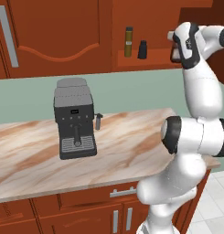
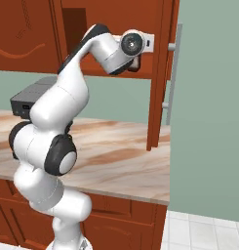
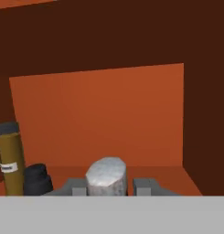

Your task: Collect the turmeric, ketchup, and shaker from the cabinet and place them next to the stove.

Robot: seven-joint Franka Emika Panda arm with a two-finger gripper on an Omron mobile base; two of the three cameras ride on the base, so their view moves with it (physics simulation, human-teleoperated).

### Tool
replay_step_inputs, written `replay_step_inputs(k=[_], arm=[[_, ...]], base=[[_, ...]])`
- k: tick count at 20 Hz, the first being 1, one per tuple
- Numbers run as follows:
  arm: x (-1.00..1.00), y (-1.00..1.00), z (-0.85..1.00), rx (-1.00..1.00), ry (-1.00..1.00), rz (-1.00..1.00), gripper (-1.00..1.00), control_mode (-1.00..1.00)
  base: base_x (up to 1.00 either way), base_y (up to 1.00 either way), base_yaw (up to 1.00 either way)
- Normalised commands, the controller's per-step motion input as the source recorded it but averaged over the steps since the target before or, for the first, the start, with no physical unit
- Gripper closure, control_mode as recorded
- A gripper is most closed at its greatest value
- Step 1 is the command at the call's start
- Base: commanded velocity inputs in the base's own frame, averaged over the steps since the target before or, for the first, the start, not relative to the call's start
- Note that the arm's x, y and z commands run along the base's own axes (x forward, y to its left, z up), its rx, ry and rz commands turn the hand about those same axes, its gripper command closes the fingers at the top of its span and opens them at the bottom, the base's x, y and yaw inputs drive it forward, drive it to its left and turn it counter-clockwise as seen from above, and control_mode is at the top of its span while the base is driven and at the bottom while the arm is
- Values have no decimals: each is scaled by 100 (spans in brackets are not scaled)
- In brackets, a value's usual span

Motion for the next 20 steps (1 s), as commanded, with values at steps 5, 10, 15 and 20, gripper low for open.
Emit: replay_step_inputs(k=[5, 10, 15, 20], arm=[[-100, 23, -32, -13, -3, 10, 100, -100], [-100, 38, -41, -11, -5, 15, 100, -100], [-100, 66, -46, -12, -4, 17, 100, -100], [-92, 74, -60, -7, -4, 15, 100, -100]], base=[[0, 0, 0], [0, 0, 0], [0, 0, 0], [0, 0, 0]])
